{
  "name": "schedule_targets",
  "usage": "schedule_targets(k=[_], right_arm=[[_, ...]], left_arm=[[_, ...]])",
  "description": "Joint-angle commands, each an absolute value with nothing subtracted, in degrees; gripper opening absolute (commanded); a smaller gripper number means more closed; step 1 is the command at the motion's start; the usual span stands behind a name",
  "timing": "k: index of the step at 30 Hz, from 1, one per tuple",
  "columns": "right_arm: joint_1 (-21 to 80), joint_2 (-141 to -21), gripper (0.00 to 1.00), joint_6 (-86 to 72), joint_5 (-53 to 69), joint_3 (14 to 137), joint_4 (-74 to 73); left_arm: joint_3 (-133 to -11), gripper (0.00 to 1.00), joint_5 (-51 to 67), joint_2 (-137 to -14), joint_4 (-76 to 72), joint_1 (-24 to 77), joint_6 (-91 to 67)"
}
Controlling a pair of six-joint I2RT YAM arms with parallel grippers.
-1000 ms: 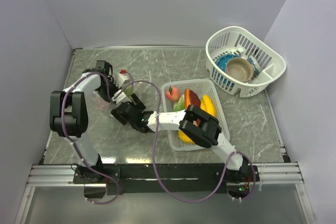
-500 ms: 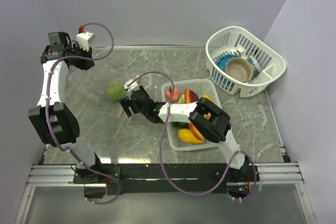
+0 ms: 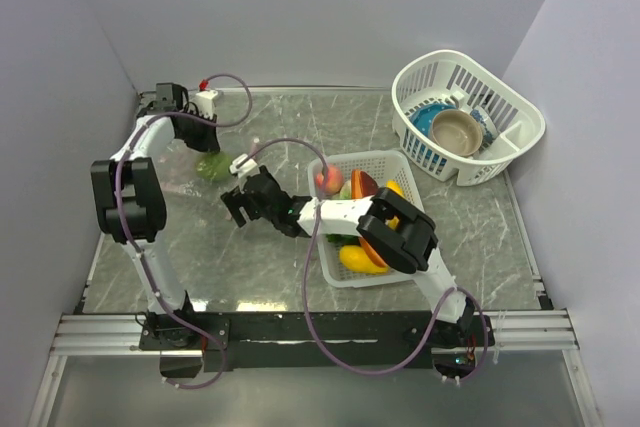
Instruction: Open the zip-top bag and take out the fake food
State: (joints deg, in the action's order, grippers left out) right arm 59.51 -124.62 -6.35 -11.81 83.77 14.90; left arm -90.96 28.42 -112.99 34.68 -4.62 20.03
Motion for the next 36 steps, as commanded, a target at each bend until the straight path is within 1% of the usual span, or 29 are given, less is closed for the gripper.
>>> schedule_targets(k=[1, 5, 8, 10, 12, 14, 17, 19, 22, 26, 36], right_arm=[[59.2, -118.7, 0.92, -6.5, -12.9, 79.6, 17.8], [59.1, -115.3, 0.92, -8.4, -14.6, 74.3, 18.5], [59.2, -112.3, 0.91, -10.3, -15.2, 70.8, 18.5], [59.2, -110.7, 0.92, -10.9, -15.6, 69.3, 18.5], [59.2, -110.4, 0.92, -10.9, -17.0, 69.0, 17.5], [59.2, -110.4, 0.93, -10.3, -18.1, 69.3, 17.1], [59.1, -110.8, 0.94, -9.5, -19.6, 70.0, 16.2], [58.8, -110.7, 0.94, -9.5, -19.5, 69.6, 16.7], [58.4, -110.3, 0.94, -9.8, -19.3, 68.9, 17.2], [58.0, -110.2, 0.94, -10.0, -19.3, 68.1, 17.8], [56.7, -109.7, 0.94, -9.1, -19.3, 69.3, 17.3]], left_arm=[[-96.2, 0.05, 27.9, -109.0, 37.5, -6.4, 19.8], [-101.1, 0.04, 25.7, -100.0, 42.8, -3.3, 20.0], [-102.3, 0.02, 26.4, -96.5, 47.6, -1.7, 19.5], [-100.6, 0.05, 24.7, -94.8, 46.7, -1.7, 18.5], [-96.3, 0.14, 23.0, -93.0, 44.3, -2.1, 17.3], [-92.4, 0.15, 20.5, -92.7, 41.3, -2.1, 16.7], [-87.7, 0.12, 15.8, -94.1, 35.8, -2.3, 16.5], [-85.7, 0.09, 14.0, -95.4, 32.6, -2.5, 16.6], [-86.0, 0.04, 12.1, -99.2, 29.0, -4.0, 15.9], [-85.9, 0.03, 10.8, -104.3, 28.1, -5.2, 16.3], [-79.5, 0.02, 6.6, -109.9, 19.8, -5.4, 17.3]])
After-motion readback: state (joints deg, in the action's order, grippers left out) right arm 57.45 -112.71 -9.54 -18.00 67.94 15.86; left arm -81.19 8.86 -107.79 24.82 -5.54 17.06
